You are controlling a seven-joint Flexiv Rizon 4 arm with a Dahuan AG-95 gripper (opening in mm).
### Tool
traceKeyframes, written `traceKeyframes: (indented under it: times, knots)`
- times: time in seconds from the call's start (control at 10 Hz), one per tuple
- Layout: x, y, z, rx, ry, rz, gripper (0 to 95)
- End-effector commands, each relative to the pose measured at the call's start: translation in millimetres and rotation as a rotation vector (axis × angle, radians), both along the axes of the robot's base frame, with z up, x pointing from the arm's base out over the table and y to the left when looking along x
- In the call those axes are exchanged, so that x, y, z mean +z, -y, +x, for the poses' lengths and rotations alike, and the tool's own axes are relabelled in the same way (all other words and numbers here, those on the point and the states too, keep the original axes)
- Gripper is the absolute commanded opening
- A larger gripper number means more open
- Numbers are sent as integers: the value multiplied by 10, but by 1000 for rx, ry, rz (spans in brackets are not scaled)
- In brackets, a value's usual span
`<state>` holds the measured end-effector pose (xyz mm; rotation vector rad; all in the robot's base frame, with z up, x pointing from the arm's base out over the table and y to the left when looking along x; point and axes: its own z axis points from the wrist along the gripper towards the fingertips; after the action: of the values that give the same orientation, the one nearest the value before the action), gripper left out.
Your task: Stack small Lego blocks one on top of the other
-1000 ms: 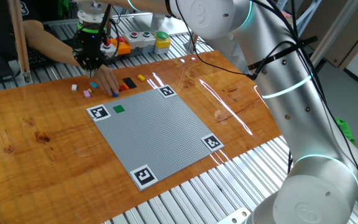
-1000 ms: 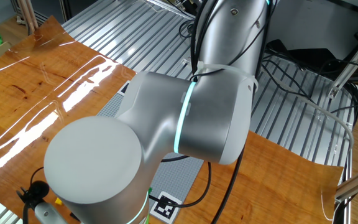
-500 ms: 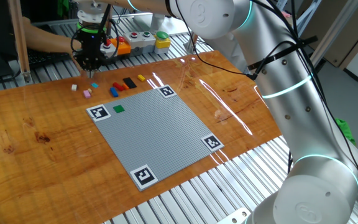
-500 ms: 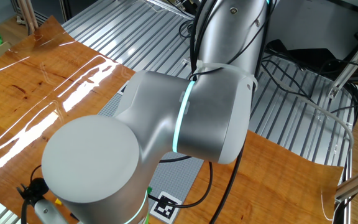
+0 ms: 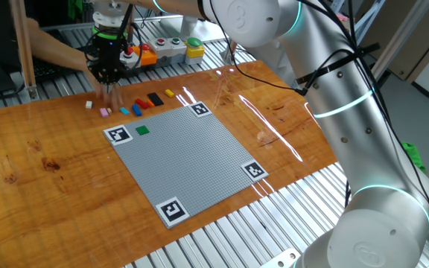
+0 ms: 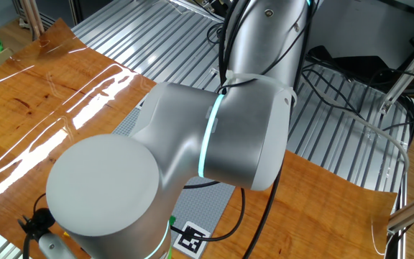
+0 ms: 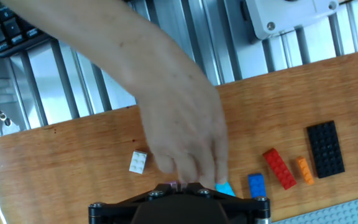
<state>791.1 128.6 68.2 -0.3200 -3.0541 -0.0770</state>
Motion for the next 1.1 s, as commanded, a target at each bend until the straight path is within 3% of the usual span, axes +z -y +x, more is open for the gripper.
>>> traceKeyframes:
  times: [0.1,0.4,1.1]
  knots:
    - [8,1,-15,-14,-3,0,0]
    - [1,-4,-15,-27,-13,3,0]
    - [2,-7,-16,-5,-2,-1,0]
